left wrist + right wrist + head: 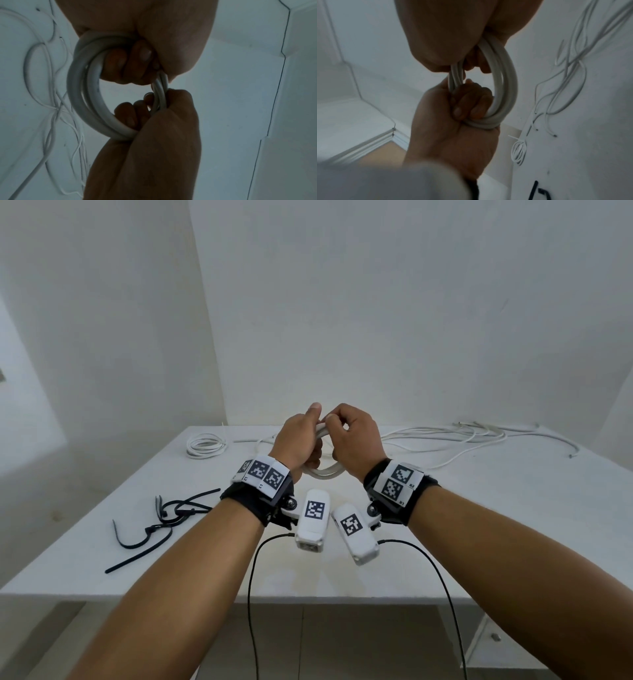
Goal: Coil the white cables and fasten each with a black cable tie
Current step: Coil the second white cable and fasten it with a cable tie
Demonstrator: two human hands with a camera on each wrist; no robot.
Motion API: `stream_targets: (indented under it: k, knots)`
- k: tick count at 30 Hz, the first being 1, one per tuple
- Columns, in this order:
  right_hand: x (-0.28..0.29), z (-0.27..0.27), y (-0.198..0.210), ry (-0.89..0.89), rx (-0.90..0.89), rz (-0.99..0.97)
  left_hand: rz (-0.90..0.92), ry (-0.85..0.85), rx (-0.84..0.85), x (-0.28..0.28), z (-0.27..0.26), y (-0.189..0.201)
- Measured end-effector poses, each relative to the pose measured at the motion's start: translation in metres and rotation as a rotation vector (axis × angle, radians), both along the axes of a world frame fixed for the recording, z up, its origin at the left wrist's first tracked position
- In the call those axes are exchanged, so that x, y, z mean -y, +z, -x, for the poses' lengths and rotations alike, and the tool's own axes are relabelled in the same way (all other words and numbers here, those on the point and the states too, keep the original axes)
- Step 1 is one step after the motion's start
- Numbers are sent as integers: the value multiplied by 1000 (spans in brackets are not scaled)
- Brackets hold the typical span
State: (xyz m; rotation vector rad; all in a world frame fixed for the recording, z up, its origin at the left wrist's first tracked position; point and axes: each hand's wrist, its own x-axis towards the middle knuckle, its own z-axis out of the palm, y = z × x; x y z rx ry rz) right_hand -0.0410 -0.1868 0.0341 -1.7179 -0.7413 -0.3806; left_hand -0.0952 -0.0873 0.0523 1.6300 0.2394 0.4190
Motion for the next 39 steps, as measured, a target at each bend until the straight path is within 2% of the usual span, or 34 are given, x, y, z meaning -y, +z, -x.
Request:
stream_targets:
  k: [2,4,6,11,16,19,21,24,26,30,34,39]
  knots:
    - [-6,1,3,29,-27,-12,110,-81,39,-12,4,-2]
    - [-11,2,8,49,-47,-43,303,-203,94,-24,12,-6]
    - [-18,5,12,79,-73,-61,405,-224,156,-32,20,-11]
    - [-53,27,3,245,-168,-55,160,175,227,-57,36,-20]
    - [-90,39,-8,386,-268,94,63,363,165,-112,63,-32]
    - [-114,47,-19,361,-211,276,138,453,153,-152,87,-34]
    - [-128,55,-29,404,-163,421,225,520,161,-182,107,-34]
    - [-148,79,-40,586,-11,850,247,621,133,-219,142,-40]
    - [-164,96,-46,632,97,1062,235,672,91,-233,163,-50]
    - [-199,113,-54,617,257,1105,264,720,40,-250,194,-72]
    - [-222,119,-64,625,275,1143,268,724,23,-257,210,-81]
    - [-223,113,-67,570,246,1101,266,686,29,-254,205,-76]
